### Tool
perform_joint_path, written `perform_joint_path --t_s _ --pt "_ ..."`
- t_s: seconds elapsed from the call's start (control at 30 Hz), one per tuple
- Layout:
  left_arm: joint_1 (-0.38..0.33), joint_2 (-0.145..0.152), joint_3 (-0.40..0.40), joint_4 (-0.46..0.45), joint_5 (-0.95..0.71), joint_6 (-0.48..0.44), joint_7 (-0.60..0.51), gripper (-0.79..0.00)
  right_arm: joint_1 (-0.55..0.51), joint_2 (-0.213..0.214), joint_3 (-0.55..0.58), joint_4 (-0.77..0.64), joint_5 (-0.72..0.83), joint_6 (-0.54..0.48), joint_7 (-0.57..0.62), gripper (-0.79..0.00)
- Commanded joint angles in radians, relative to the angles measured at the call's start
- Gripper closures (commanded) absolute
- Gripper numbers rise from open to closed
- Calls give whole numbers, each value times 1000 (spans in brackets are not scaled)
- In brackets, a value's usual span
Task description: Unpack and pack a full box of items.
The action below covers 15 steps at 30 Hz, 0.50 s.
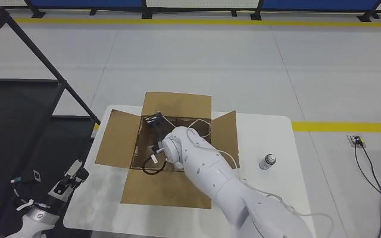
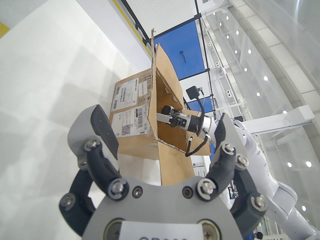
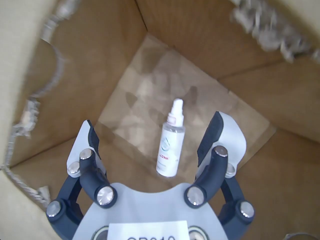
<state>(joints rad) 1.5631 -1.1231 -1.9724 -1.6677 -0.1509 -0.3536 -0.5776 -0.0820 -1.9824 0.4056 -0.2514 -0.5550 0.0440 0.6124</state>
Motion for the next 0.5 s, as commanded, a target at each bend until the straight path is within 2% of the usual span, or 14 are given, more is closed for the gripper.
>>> perform_joint_path --t_s 0.0,0.17,0.3,0.47 --pt "0 0 0 0 0 0 0 -785 0 3 2 -28 -15 5 -28 -785" --pt "0 0 0 0 0 0 0 -785 -9 22 11 -102 -63 46 -84 -785" --pt "0 0 0 0 0 0 0 -785 -32 55 29 -178 -107 74 -133 -785" --pt "0 0 0 0 0 0 0 -785 -32 55 29 -178 -107 74 -133 -785"
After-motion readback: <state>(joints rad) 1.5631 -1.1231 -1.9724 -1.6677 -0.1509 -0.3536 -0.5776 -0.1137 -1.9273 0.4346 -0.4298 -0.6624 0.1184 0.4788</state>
